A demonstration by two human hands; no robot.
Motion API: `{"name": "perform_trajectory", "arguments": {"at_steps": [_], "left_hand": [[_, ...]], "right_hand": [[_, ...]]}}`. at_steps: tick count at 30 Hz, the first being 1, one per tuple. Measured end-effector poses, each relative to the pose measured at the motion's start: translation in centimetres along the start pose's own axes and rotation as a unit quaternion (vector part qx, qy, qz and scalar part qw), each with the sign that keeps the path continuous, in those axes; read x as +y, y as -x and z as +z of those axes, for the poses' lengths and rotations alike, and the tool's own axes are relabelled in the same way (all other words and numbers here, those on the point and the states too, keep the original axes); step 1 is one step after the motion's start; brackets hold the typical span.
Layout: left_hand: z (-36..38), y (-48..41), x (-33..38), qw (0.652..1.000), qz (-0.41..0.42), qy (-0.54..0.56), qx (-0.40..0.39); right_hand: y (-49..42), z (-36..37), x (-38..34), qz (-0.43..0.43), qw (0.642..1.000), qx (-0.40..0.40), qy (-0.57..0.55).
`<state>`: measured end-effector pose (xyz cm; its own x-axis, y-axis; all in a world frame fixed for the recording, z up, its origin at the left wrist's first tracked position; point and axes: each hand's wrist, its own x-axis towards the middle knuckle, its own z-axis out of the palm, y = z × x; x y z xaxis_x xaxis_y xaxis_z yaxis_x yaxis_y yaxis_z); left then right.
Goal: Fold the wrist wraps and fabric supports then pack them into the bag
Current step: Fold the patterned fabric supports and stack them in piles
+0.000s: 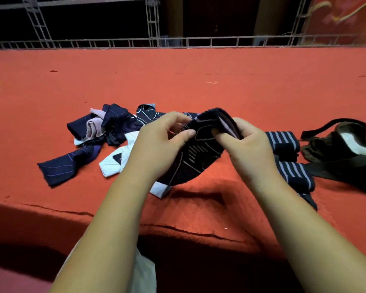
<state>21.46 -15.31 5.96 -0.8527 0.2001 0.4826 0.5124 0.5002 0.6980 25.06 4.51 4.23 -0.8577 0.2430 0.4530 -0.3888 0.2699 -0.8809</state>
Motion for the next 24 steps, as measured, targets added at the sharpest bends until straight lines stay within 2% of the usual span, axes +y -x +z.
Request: {"name": "perform_trajectory", "arguments": {"at_steps": [4,6,9,11,14,17,22,24], "left_hand": [[1.8,-1.0,2.8,0.99,-0.054,0.13,-0.006],[3.0,-1.4,3.4,0.978,-0.086,0.191,-0.017],[5.2,-1.5,3.0,0.951,-0.144,0.274,-0.019],[6.6,-1.2,2.2,0.94,-0.181,0.289,-0.023],[8.0,-0.6,0.6,0.932,-0.23,0.276,-0.044],[8.5,-0.4,-0.7,0.931,-0.253,0.247,-0.089],[8.1,-0.7,-1.3,0.904,-0.26,0.326,-0.096],[7.9,-1.1,-1.6,0.906,-0.245,0.334,-0.09]], "right_hand": [[-1.5,-3.5,-1.7,0.034,0.999,0.04,-0.014],[-1.8,-4.9,-1.3,0.073,0.994,0.059,-0.058],[-1.1,-6.1,0.7,0.181,0.968,0.044,-0.167],[-0.1,-6.4,2.3,0.217,0.962,0.02,-0.165],[1.1,-6.4,3.5,0.221,0.969,0.023,-0.105],[1.4,-6.3,4.5,0.221,0.97,0.02,-0.095],[1.4,-6.6,5.4,0.2,0.975,0.011,-0.094],[1.3,-6.7,5.6,0.179,0.98,0.0,-0.082]]}}
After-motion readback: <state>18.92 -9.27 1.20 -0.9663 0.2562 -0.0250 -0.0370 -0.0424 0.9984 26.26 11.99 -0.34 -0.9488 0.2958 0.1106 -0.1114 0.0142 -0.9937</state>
